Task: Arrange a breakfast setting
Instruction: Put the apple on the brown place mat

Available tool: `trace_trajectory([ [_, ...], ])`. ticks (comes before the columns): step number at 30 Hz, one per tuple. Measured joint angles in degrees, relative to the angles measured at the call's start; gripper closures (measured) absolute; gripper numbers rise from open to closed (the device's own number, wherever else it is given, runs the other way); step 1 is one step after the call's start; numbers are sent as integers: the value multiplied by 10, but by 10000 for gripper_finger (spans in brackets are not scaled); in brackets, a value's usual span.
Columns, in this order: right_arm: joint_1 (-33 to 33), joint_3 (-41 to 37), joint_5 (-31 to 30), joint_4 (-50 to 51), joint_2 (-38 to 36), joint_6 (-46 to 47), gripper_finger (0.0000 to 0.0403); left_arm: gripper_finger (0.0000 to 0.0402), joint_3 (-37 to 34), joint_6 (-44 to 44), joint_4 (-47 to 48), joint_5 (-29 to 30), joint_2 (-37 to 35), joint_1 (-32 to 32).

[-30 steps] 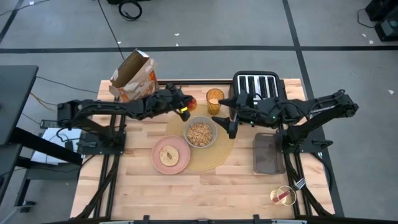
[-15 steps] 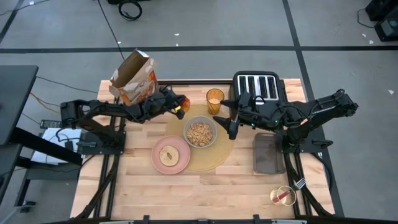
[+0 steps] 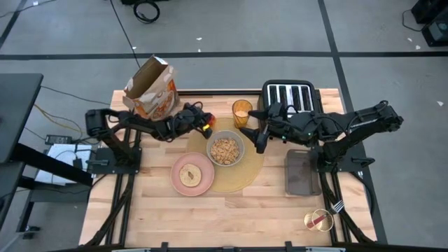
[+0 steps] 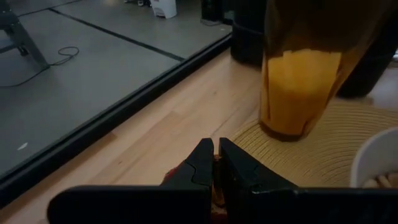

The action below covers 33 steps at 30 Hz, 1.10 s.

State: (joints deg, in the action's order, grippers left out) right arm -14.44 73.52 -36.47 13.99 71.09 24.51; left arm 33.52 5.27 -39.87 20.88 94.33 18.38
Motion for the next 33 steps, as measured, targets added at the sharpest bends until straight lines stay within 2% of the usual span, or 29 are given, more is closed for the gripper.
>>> trace_trajectory([
  [11,0,0,0,0,0,15,30,383,1,15,47,17,-4,-16],
  [20,0,0,1,0,0,17,30,383,0,-33,55,21,-19,-16],
  [31,0,0,1,0,0,28,30,382,2,-33,82,23,-15,-25],
  [33,0,0,4,0,0,28,30,371,2,-37,84,35,-15,-25],
])
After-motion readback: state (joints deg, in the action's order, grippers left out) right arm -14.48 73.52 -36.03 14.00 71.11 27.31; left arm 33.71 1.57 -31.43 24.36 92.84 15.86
